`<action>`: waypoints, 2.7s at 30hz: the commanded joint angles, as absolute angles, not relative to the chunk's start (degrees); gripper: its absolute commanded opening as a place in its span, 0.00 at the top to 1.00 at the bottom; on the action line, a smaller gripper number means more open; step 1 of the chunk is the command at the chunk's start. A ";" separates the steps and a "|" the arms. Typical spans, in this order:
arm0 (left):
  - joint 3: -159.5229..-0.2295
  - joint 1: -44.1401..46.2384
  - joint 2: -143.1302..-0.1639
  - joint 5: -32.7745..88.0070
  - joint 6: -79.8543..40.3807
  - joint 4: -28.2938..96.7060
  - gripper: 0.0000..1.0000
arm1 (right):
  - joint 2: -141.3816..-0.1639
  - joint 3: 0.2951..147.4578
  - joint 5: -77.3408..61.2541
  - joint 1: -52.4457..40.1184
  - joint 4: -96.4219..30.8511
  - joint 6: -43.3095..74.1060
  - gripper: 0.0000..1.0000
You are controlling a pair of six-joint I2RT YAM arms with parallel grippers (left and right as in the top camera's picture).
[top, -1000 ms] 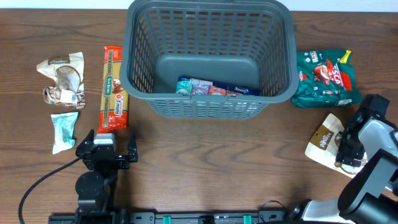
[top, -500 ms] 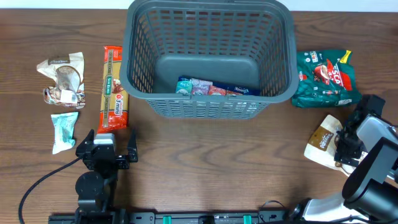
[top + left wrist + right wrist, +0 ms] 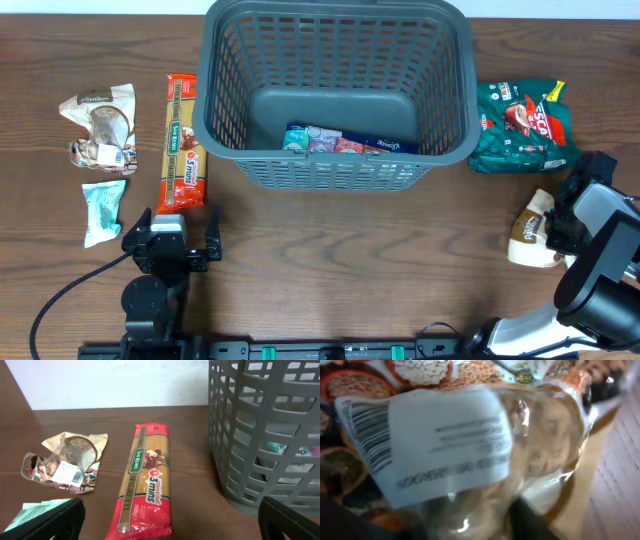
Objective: Pack container
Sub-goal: 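Grasp the clear dried-mushroom bag with the right gripper, then lift the mushroom bag and carry it over the basket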
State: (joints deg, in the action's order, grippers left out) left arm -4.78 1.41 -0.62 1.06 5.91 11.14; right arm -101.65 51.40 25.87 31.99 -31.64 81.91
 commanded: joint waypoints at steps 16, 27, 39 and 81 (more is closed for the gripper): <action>-3.86 1.65 -0.23 0.60 6.22 12.78 0.01 | -104.31 50.24 14.06 32.16 -28.67 56.95 0.99; -3.86 1.65 -0.23 0.58 6.22 12.78 0.01 | -94.26 57.30 13.26 32.16 -32.47 47.16 0.99; -3.86 1.65 -0.23 0.60 6.22 12.78 0.01 | -81.67 71.53 11.07 29.71 -43.79 35.57 0.99; -3.86 1.65 -0.23 0.60 6.22 12.78 0.01 | -88.42 107.04 8.73 -24.21 -69.47 12.51 0.99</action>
